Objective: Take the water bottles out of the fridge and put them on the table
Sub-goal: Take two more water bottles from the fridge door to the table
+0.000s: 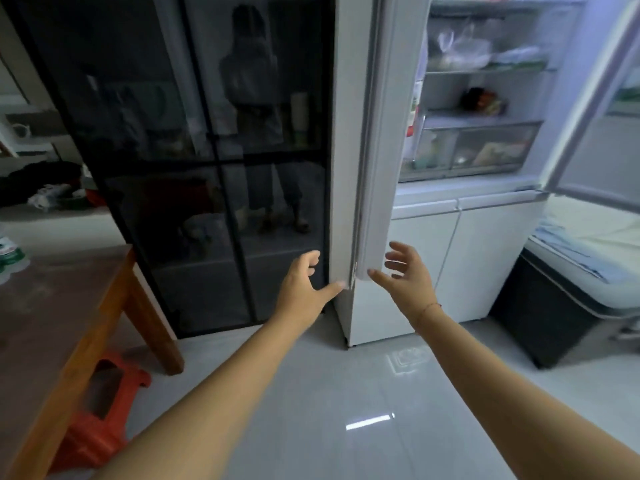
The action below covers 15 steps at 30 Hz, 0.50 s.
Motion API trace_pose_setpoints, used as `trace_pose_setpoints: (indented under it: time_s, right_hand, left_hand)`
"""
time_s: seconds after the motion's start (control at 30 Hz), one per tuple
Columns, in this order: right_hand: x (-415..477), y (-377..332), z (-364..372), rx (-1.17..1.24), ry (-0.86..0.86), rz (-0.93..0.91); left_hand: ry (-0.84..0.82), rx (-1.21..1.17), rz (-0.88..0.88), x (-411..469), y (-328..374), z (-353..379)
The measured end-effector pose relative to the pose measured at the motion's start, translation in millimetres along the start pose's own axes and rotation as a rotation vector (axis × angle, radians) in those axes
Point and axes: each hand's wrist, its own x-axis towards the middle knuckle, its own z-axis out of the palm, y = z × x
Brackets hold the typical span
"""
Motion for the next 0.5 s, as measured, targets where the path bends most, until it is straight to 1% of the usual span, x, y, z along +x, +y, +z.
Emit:
trace_pose_setpoints:
  time_s: [0.2, 0.3, 0.5]
  right_hand:
    - [39, 28, -86, 0.003, 0.094, -0.007]
    - [71, 45, -131, -0.003, 0.107, -0.016]
    - [148, 69, -235, -0.030, 0.122, -0.047]
  left_hand:
    - [-0.116, -0.001, 0.066, 34, 52, 89]
    - [-0.130, -0.011, 0.103, 58, 79, 135]
    - [-0.143, -0.049, 0.120, 120, 133, 230]
